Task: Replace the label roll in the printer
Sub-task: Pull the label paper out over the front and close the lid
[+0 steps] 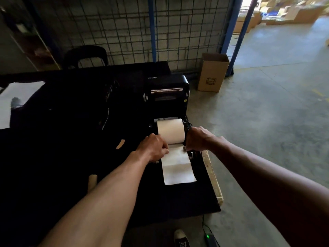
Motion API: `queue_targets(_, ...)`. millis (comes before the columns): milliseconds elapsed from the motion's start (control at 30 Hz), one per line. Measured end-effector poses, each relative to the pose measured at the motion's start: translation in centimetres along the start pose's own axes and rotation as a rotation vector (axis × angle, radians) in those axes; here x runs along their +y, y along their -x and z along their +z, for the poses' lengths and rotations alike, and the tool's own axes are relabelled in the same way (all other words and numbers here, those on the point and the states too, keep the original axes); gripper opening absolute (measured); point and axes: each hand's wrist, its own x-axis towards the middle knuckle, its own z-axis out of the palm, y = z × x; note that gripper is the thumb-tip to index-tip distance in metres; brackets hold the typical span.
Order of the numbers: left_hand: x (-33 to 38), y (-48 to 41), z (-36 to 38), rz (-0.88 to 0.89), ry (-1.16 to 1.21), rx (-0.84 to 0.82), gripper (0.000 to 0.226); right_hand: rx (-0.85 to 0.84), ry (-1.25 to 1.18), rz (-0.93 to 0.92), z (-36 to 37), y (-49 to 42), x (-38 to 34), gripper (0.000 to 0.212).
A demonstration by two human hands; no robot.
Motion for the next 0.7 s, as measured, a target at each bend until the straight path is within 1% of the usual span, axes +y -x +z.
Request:
queue_targets(100, 0.8, -1.8, -2.4, -0.121, 0.063, 0.288, 0.016, 0.126, -0.062, 0.074, -2.3, -1.3, 0.1, 0.022)
queue_targets(200, 1.9, -3.6, -4.9, -0.256, 0.202, 0.523, 0.018, 0.255, -0.177, 0.135, -4.5, -3.3, 0.2, 0.017)
queue_targets(300, 2.7, -5.8, -7.2, -0.340, 0.298, 0.697, 0.018, 0.387, -0.308, 0.191, -6.9, -4.9, -0.2, 0.026)
queue_targets(367, 2.9, -7.3, -8.7, -0.382, 0.380, 0.788, 0.018, 0.479, -0.360, 0.212, -8.5, -5.8, -0.5, 0.034)
queue_targets(400, 3.0, -8.0, -9.4, -0.404, 0.431, 0.822, 0.022, 0.526, -0.385, 0.222, -9.2, -6.3, -0.7, 0.037)
queue_targets(467, 3.2, -9.5, -10.6, -0.496, 0.515, 0.832, 0.042, 0.569, -0.463, 0.236, -10.4, -7.3, -0.9, 0.041)
queue_targets(533, 3.0, -11.0, -11.4, -0.617, 0.590, 0.766, 0.062, 0.524, -0.569, 0.254, -11.4, -8.5, -1.2, 0.052)
queue_targets(567, 2.9, -11.6, -11.6, -0.656, 0.642, 0.720, 0.068, 0.488, -0.618, 0.271, -11.7, -9.0, -1.4, 0.059)
queue_targets(633, 2.7, -12.4, -11.7, -0.666, 0.759, 0.635, 0.069, 0.422, -0.683, 0.284, -12.0, -10.2, -1.6, 0.072)
queue_targets(700, 2.5, -12.8, -11.6, -0.654, 0.824, 0.583, 0.064, 0.358, -0.705, 0.273, -11.8, -11.2, -1.6, 0.077)
